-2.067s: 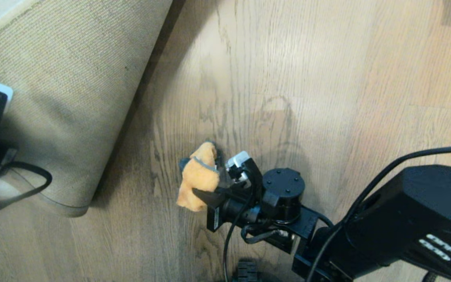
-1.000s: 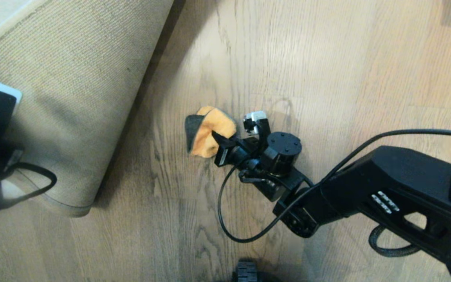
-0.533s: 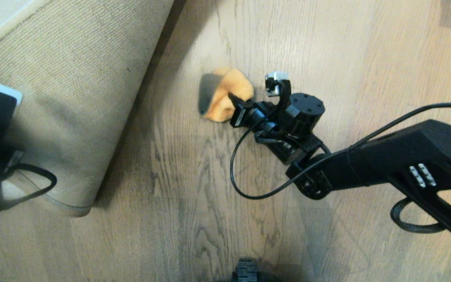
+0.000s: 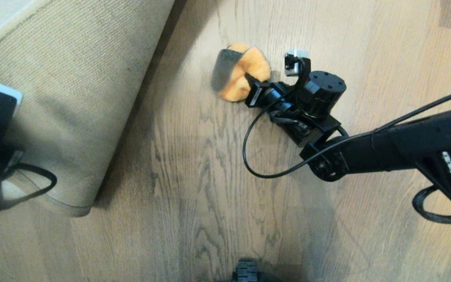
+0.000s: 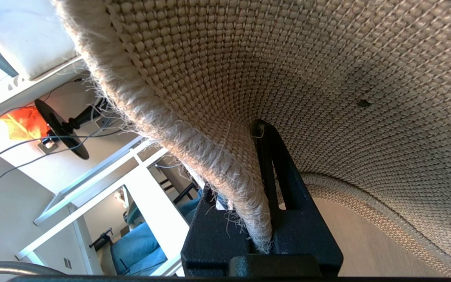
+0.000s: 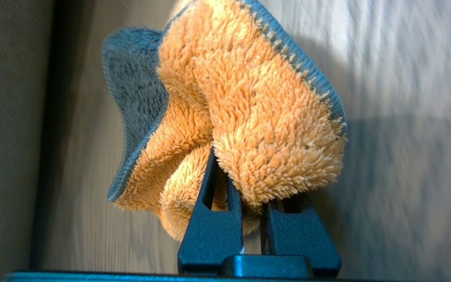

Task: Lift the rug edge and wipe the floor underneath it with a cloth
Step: Wipe the floor under the carpet with a rag

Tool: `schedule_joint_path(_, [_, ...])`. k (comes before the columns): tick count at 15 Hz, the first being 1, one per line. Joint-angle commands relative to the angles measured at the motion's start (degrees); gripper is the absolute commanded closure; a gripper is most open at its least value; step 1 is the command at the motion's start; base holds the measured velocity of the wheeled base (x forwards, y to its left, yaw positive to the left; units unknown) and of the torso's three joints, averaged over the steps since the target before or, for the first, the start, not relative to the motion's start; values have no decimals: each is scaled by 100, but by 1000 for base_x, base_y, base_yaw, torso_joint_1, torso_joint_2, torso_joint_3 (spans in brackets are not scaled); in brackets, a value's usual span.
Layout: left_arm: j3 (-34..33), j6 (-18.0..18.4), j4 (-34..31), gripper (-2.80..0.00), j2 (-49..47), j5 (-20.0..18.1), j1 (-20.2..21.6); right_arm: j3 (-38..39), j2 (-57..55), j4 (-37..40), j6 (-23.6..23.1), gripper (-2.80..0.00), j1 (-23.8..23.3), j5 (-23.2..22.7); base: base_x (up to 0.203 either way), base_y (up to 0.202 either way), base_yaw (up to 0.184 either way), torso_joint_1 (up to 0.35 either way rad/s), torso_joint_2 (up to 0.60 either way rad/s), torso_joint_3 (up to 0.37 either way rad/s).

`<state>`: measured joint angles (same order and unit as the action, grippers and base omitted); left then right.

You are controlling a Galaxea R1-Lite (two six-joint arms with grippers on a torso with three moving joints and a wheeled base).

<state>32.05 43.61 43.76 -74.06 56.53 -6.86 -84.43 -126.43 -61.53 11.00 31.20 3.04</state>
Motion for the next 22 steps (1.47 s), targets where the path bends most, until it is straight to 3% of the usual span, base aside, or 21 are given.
schedule_joint_path(1, [3,25,27,0,-12,34,-8,589,170,-150,0,0,243,-31,0,0,0,0,0,0])
schedule_joint_path(7, [12,25,27,0,-18,25,-8,3057,529,-1462,4,0,1180,-3,0,0,0,0,0,0])
schedule_joint_path(13, [-6,25,27,0,-65,25,-8,5719,666,-2752,5,0,2633,144,0,0,0,0,0,0])
schedule_joint_path(15, [3,25,27,0,-82,25,-17,6002,668,-2835,282,0,3040,756,0,0,0,0,0,0])
schedule_joint_path(17, [-6,25,27,0,-109,25,-17,6012,540,-2843,502,0,3072,906,0,0,0,0,0,0])
schedule_joint_path(22, [-14,25,18,0,-109,34,-17,5606,18,-2843,643,0,2566,964,0,0,0,0,0,0])
